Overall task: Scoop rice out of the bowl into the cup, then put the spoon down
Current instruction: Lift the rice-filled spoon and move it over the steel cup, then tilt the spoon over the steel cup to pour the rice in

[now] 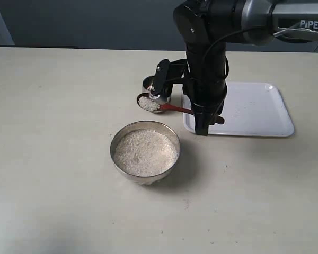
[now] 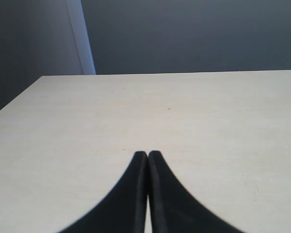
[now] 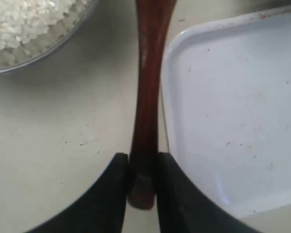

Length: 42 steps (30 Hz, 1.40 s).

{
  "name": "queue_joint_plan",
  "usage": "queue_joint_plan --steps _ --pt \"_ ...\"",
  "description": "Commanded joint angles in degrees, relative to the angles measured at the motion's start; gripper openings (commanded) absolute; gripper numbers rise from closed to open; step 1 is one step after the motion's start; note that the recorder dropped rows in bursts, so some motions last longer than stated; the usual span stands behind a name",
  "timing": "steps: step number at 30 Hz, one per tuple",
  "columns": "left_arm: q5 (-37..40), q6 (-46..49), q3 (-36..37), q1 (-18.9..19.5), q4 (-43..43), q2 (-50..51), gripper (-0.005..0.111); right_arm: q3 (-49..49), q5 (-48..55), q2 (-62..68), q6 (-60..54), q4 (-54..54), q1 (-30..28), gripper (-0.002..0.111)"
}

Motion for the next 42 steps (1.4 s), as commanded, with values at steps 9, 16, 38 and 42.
queue_joint_plan --steps 9,16,38,42 --pt "-0.4 -0.4 -0.5 -0.2 -0.3 -0.1 0.001 -0.3 0.1 -0.1 -1.5 -0.3 -5.9 0.0" --pt "-0.4 -0.4 -0.5 -0.2 -0.3 -0.1 0.001 -4.4 0.1 2.2 -1.5 1.3 -6.8 0.0" --pt "-0.4 -0.4 -0.5 -0.2 -0.3 -0.1 0.001 -15.5 0.1 10.2 -1.5 6.5 -11.1 0.0" --pt "-0.4 -0.4 -0.5 -0.2 -0.3 -0.1 0.001 -16.4 0.1 11.4 -1.5 7.3 -11.1 0.0"
